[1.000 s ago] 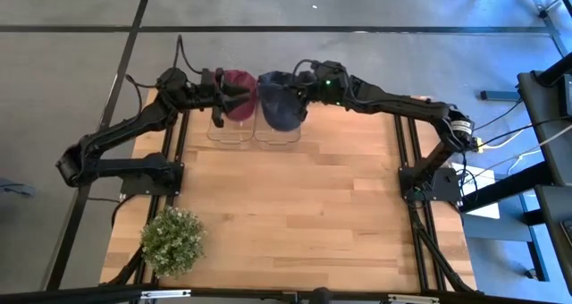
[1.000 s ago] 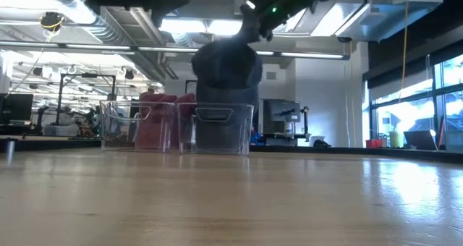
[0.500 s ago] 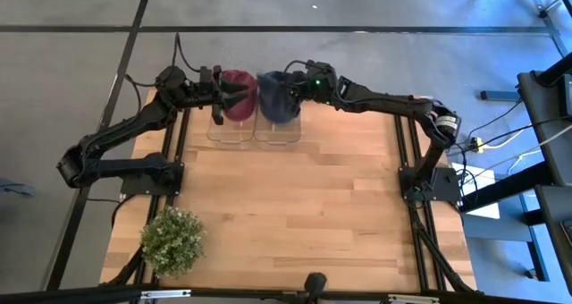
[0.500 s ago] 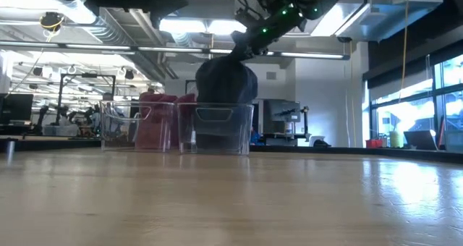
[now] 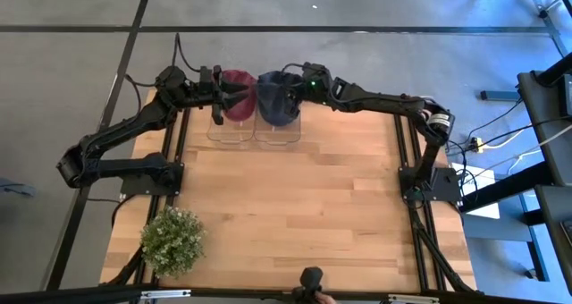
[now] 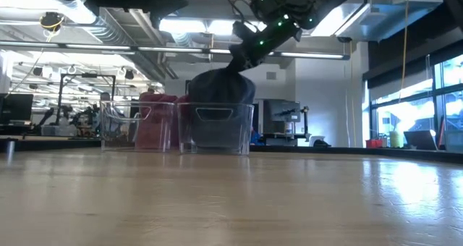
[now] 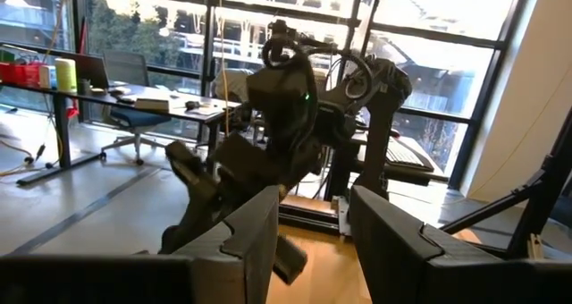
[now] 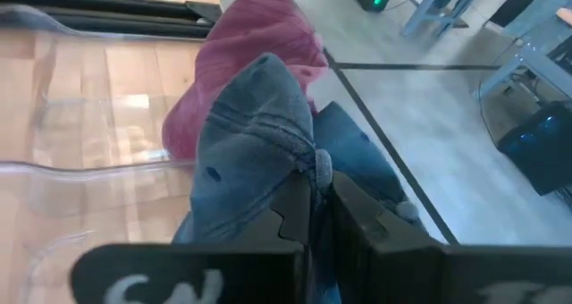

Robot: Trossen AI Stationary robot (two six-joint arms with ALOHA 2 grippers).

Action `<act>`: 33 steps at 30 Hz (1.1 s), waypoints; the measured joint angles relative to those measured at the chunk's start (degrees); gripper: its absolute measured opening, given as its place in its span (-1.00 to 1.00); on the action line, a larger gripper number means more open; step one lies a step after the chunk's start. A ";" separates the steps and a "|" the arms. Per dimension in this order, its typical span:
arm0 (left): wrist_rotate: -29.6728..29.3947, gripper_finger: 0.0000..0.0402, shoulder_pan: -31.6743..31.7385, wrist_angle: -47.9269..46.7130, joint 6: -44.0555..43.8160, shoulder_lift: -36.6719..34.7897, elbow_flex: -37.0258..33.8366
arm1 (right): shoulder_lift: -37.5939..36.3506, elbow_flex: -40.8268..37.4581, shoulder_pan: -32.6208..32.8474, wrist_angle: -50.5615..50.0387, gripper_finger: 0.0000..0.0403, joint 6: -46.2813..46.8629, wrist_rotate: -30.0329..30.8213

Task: Pick & Place hat
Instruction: Put the blue cap into the right transparent bin, then return to Home Position

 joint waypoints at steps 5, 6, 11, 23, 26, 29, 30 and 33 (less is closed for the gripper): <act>0.00 -0.32 -0.01 0.00 -0.01 0.00 0.00 | 1.59 -0.02 -0.07 0.85 -0.86 -3.03 0.73; 0.01 -0.32 -0.02 0.02 0.00 0.00 0.00 | 1.61 -0.02 -0.07 0.80 -0.84 -3.99 0.91; 0.00 -0.32 -0.02 0.00 0.00 0.00 0.00 | 1.52 -0.02 0.00 1.78 -0.68 -9.55 1.78; 0.27 -0.32 2.65 -0.96 0.03 -0.38 0.00 | 0.85 4.89 1.41 0.38 -0.05 -12.95 16.07; 2.80 -0.32 5.50 -5.22 -1.62 -2.63 -0.02 | -2.97 5.80 3.32 -8.79 0.02 -9.17 18.46; 5.93 -0.32 7.73 -11.72 2.37 -6.56 -0.02 | -9.87 2.18 3.97 -15.07 0.04 -1.93 6.14; 6.13 -0.32 8.30 -14.09 2.82 -8.07 -0.02 | -12.59 -0.07 3.91 -16.04 0.04 0.20 0.90; 3.48 -0.32 9.21 -20.63 4.04 -12.99 -0.02 | -21.13 -9.02 3.74 -15.59 0.04 5.71 -9.75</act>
